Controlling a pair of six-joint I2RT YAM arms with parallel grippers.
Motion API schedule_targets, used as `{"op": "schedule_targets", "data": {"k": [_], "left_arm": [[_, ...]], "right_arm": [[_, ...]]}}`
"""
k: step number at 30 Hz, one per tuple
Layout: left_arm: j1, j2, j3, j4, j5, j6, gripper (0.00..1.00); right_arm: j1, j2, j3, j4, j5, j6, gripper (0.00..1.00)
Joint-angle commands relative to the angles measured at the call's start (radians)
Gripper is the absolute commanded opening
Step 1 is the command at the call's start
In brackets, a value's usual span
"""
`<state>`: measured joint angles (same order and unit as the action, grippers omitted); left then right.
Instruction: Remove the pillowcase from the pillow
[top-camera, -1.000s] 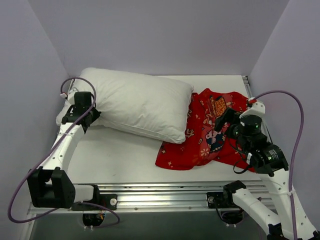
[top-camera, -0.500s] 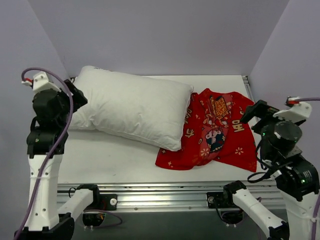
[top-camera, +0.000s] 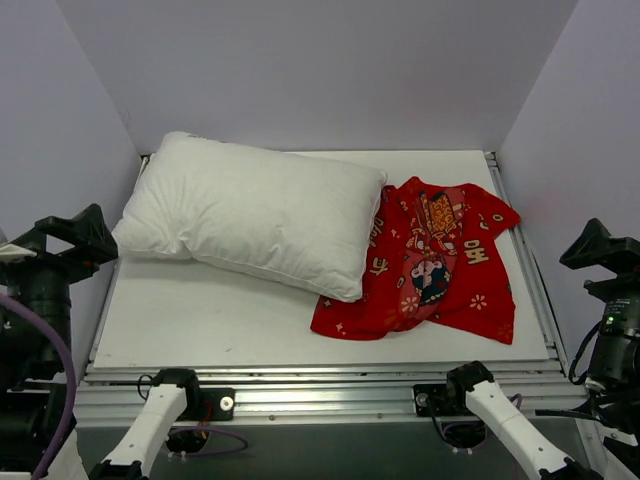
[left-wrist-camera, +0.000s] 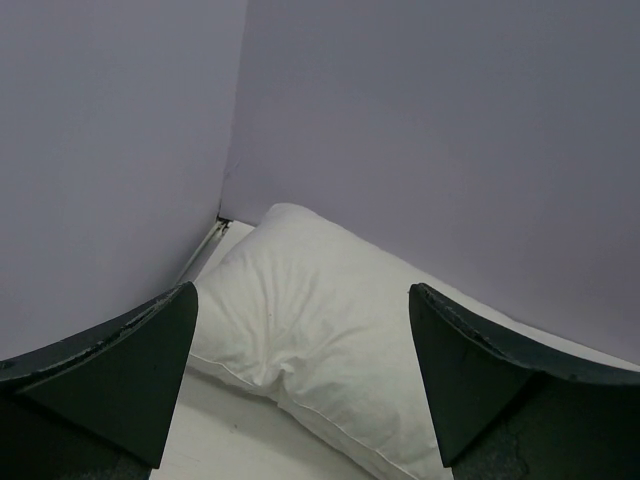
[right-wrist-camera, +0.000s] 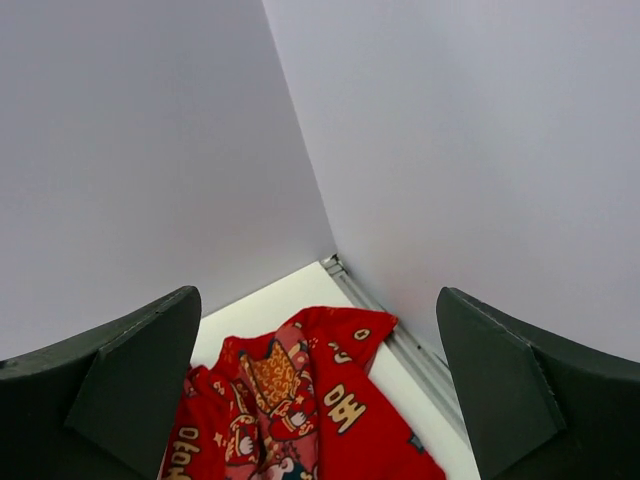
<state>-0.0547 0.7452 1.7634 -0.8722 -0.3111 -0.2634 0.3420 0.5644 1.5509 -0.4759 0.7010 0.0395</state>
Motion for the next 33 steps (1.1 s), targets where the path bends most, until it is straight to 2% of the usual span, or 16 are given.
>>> {"op": "schedule_targets", "data": {"k": [1,9,33], "left_arm": [[-0.022,-0.033,0.042,-0.047,-0.094,0.032,0.94],[-0.063,-0.133,-0.024,0.042,-0.197,0.013,0.94],[-0.08,-0.15,-0.094,0.053,-0.204,0.013,0.94]], "right_arm": [[0.014,-0.029,0.014,0.097,0.061,-0.088,1.0],[0.025,-0.063,0.005,0.141,0.071,-0.11,1.0],[0.045,-0.063,-0.046,0.174,0.046,-0.109,0.99]]}}
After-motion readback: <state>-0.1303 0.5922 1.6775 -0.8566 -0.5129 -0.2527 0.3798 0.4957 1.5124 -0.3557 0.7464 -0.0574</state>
